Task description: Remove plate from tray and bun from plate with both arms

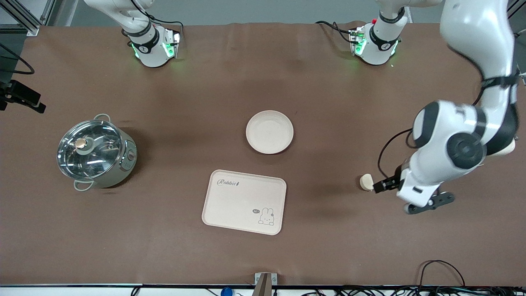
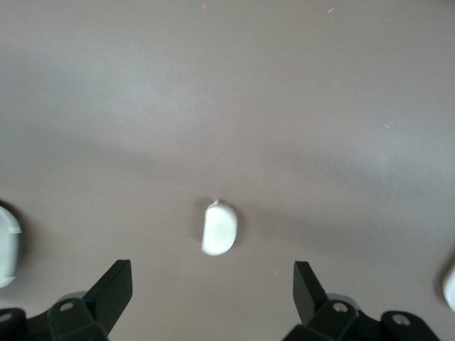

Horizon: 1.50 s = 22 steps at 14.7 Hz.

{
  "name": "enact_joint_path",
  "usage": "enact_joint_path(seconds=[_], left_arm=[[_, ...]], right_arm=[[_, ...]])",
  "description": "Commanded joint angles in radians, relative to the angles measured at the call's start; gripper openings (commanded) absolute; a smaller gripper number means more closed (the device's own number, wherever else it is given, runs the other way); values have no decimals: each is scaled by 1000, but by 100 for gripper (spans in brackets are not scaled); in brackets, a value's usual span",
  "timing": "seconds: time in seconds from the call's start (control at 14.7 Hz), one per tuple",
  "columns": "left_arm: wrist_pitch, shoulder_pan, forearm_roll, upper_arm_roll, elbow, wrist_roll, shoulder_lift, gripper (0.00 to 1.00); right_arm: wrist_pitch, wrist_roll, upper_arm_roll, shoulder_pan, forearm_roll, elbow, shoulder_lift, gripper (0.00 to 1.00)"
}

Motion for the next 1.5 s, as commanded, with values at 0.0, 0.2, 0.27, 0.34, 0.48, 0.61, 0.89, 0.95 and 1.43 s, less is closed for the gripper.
enact_joint_path(seconds=[0.0,0.2,0.27,0.34,0.48,0.61,0.89,0.95,1.43], left_arm=[[-136,18,-41,3,42,149,-109,100],[-230,58,-83,1,76,171,-180,100],[-235,69,-83,1,76,178,-204,100],[-255,84,-84,1,76,207,-220,100],[-301,118,-84,-2,76,305,-246,100],[-310,117,-78,11,74,338,-295,100],[-388,36,-73,128,53,434,-370,100],[-399,25,-80,150,45,437,-384,100],[-425,22,-84,156,-125,496,-537,100]], right_arm=[[0,15,1,15,-31,4,2,100],[5,15,1,14,-26,3,2,100],[3,15,-1,12,-20,3,2,100],[3,17,-1,12,-20,3,2,100],[-1,18,-1,12,-20,3,2,100],[-1,18,-1,12,-20,3,2,100],[-1,18,-1,10,-20,3,2,100],[0,18,-1,10,-20,3,2,100],[-1,18,-1,10,-20,2,2,100]])
